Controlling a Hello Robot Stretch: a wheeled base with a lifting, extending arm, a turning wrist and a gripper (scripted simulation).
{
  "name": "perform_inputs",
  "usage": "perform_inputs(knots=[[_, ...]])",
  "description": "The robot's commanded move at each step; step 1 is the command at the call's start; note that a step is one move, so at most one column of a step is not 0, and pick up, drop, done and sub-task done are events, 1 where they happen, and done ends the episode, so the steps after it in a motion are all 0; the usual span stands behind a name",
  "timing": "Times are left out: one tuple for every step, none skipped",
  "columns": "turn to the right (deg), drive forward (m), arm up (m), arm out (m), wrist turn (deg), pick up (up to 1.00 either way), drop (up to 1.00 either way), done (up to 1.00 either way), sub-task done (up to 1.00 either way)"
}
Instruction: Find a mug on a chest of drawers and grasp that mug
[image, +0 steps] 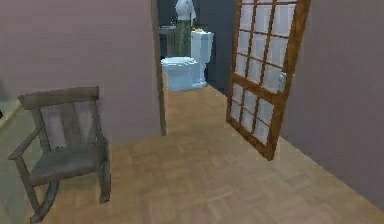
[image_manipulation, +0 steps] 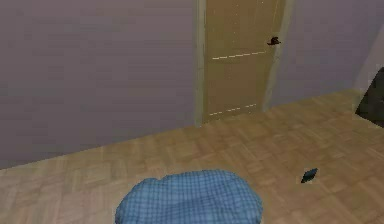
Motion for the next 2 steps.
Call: perform_inputs(knots=[[3.0, 0.0, 0.0, 0.0, 0.0, 0.0, 0.0, 0.0, 0.0], [0.0, 1.0, 0.0, 0.0, 0.0, 0.0, 0.0, 0.0, 0.0]])
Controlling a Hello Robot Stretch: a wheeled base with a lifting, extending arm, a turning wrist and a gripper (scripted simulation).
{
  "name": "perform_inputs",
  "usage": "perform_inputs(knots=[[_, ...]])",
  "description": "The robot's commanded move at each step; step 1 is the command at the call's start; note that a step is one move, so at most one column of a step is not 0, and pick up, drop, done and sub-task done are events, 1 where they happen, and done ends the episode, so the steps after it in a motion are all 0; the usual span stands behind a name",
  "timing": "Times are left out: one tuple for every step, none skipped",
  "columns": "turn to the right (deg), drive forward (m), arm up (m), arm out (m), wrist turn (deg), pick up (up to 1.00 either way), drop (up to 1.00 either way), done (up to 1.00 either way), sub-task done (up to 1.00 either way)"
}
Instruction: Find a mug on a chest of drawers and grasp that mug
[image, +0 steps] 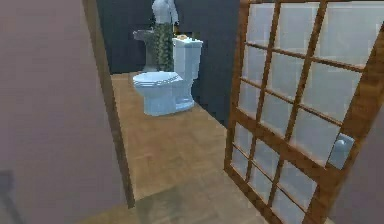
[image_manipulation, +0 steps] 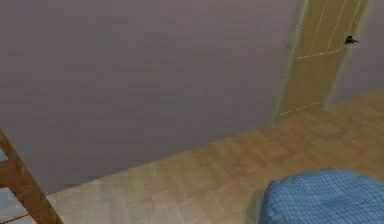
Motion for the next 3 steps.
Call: perform_inputs(knots=[[0.0, 1.0, 0.0, 0.0, 0.0, 0.0, 0.0, 0.0, 0.0], [9.0, 0.0, 0.0, 0.0, 0.0, 0.0, 0.0, 0.0, 0.0], [0.0, 0.2, 0.0, 0.0, 0.0, 0.0, 0.0, 0.0, 0.0]])
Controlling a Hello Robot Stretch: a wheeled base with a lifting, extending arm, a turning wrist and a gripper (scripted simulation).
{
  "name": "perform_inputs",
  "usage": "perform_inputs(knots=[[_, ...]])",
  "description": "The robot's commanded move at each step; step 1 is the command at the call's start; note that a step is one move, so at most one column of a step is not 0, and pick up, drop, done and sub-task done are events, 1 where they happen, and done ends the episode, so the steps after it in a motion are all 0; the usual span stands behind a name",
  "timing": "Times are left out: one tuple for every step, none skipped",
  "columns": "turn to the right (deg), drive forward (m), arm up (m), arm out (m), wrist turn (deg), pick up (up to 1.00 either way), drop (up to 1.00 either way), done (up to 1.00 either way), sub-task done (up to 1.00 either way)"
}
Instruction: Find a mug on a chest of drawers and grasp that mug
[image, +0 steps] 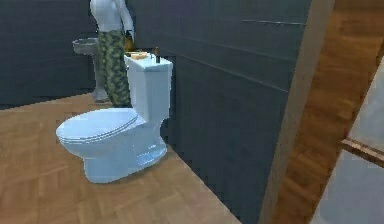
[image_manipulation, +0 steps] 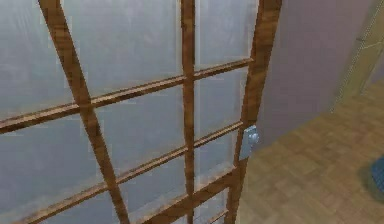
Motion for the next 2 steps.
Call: perform_inputs(knots=[[-27.0, 0.0, 0.0, 0.0, 0.0, 0.0, 0.0, 0.0, 0.0], [0.0, 0.3, 0.0, 0.0, 0.0, 0.0, 0.0, 0.0, 0.0]])
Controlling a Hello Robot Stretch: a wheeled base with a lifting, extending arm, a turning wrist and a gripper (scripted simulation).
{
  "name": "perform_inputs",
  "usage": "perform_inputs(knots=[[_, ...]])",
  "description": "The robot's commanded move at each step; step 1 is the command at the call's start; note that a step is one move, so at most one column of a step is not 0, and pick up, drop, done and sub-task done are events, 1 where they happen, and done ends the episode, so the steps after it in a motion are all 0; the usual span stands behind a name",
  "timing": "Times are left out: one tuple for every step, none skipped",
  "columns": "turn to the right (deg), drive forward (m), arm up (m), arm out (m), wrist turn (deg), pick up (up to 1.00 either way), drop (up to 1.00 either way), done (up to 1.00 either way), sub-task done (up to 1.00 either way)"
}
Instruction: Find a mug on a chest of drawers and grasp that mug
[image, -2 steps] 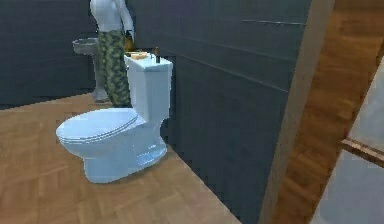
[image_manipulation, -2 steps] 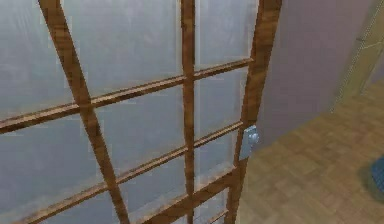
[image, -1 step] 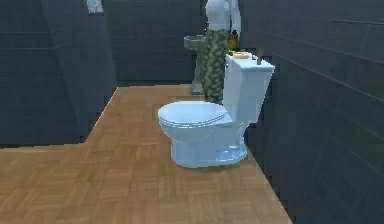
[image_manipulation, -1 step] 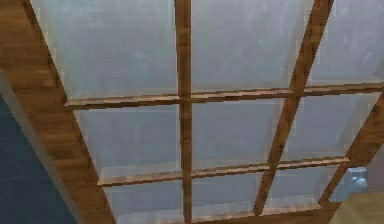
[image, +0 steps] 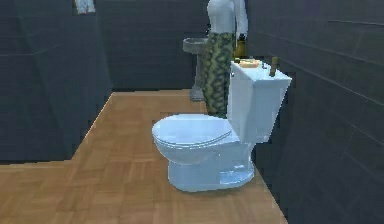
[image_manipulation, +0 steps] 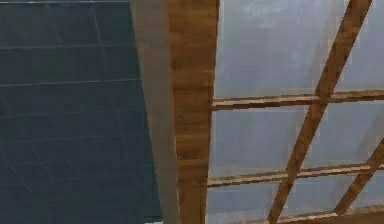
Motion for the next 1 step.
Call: perform_inputs(knots=[[-42.0, 0.0, 0.0, 0.0, 0.0, 0.0, 0.0, 0.0, 0.0]])
